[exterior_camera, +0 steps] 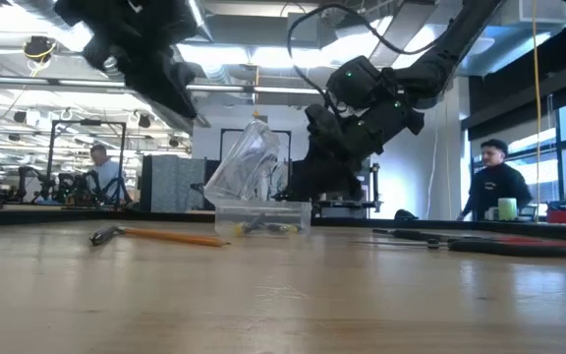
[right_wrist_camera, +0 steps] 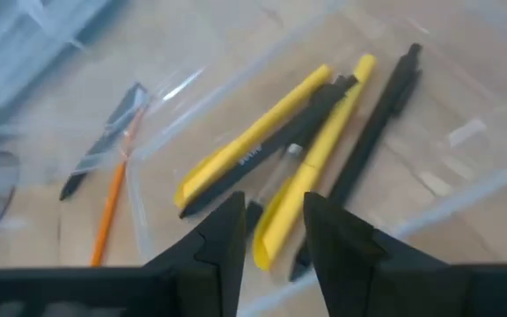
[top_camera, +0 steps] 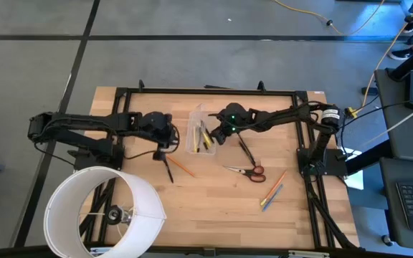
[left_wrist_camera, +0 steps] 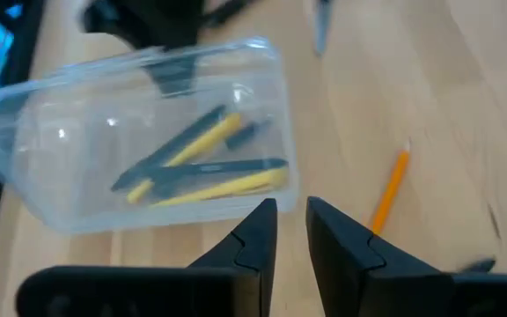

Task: Pick & place school supplies into a supply box
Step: Put the black pen into the transparent supply box

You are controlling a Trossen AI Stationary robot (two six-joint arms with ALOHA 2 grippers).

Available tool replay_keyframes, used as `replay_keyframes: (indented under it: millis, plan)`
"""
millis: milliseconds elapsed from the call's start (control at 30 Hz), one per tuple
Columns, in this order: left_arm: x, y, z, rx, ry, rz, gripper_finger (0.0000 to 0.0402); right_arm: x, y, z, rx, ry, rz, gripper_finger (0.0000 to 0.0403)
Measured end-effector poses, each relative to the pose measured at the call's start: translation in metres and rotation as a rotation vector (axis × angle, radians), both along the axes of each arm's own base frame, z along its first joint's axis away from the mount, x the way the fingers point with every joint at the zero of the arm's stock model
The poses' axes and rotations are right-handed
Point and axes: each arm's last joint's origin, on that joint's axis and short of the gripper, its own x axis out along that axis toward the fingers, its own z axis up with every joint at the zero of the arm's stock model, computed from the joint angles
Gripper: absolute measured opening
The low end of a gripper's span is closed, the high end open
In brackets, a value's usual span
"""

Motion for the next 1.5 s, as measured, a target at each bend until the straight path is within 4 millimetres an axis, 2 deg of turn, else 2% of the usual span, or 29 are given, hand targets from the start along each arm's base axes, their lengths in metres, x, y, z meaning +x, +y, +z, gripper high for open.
replay_keyframes:
  millis: [333, 433, 600, 867, 1333, 1500]
  plan:
    - [0.0, -0.027, -0.038, 0.055, 0.141, -0.173, 0.0116, -0.019, -0.006, 0.02, -0.128, 0.096, -0.01, 0.0122]
    - [0.003, -0.036, -0.046, 0.082, 0.179, -0.245, 0.0132, -0.022, -0.007, 0.021, -0.163, 0.128, -0.025, 0.0122]
    - [0.009, -0.045, -0.063, 0.074, 0.267, -0.265, 0.0149, -0.022, -0.007, 0.02, -0.165, 0.132, -0.024, 0.0122]
    - [0.009, -0.045, -0.089, 0.106, 0.456, -0.269, 0.015, -0.022, -0.007, 0.02, -0.164, 0.132, -0.024, 0.0122]
    - [0.013, -0.047, -0.107, 0.086, 0.543, -0.321, 0.0147, -0.022, -0.007, 0.02, -0.163, 0.131, -0.026, 0.0122]
    - [0.013, -0.047, -0.116, 0.026, 0.617, -0.264, 0.0146, -0.022, -0.007, 0.02, -0.162, 0.135, -0.024, 0.0122]
